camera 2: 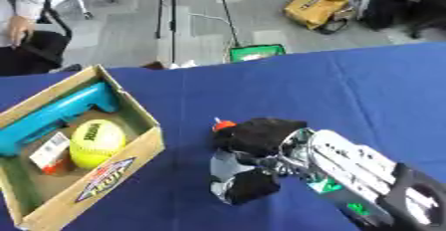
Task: Pick up objects on the table and place them in the box.
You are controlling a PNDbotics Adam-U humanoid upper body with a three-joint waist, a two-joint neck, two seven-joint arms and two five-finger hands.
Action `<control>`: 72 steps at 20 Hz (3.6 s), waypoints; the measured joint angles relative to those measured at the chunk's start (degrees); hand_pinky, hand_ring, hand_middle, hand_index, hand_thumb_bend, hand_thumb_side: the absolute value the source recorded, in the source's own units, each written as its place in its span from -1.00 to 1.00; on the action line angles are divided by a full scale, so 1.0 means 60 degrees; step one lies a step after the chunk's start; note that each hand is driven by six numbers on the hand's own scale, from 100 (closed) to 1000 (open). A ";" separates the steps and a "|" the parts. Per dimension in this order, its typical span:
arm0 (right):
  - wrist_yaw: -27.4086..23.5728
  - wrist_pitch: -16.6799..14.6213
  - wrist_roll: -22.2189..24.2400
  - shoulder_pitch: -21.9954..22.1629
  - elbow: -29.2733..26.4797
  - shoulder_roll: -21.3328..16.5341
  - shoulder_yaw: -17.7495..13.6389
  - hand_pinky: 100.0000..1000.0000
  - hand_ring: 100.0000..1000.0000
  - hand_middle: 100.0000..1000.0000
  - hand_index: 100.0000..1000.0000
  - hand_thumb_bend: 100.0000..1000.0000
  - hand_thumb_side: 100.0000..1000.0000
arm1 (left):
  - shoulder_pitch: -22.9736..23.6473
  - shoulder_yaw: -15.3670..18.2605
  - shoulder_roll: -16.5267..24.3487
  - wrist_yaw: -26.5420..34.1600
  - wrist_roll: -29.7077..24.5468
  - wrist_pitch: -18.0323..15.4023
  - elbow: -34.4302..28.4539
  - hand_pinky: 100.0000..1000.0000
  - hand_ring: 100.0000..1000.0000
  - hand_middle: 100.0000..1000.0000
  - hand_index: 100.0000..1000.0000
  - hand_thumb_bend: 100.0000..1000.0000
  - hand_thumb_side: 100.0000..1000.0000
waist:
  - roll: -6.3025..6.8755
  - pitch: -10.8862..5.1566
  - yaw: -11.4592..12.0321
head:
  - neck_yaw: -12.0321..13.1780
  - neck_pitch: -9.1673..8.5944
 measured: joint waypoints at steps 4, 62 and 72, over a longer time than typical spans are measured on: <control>0.0047 -0.0039 0.0004 0.0024 0.0004 0.0000 0.0000 0.89 0.88 0.91 1.00 -0.67 1.00 | 0.0000 0.0000 -0.0004 0.0000 0.0000 0.0000 0.0000 1.00 0.81 0.96 0.68 -1.00 0.74 | 0.0008 0.0000 0.0003 | -0.0053 0.0000; -0.0636 0.0310 -0.0099 0.0106 0.0410 0.0021 -0.0177 -0.22 0.51 0.81 0.78 -0.46 -0.26 | -0.0069 0.0001 -0.0008 0.0024 0.0053 0.0032 0.0000 1.00 0.81 0.96 0.68 -1.00 0.67 | 0.0059 0.0057 0.0017 | -0.0119 -0.0016; -0.0686 0.0461 -0.0400 0.0117 0.0413 0.0022 -0.0180 -0.33 0.42 0.56 0.49 -0.49 -0.36 | -0.0069 0.0001 -0.0008 0.0024 0.0056 0.0032 0.0000 1.00 0.81 0.96 0.68 -1.00 0.67 | 0.0061 0.0060 0.0017 | -0.0126 -0.0014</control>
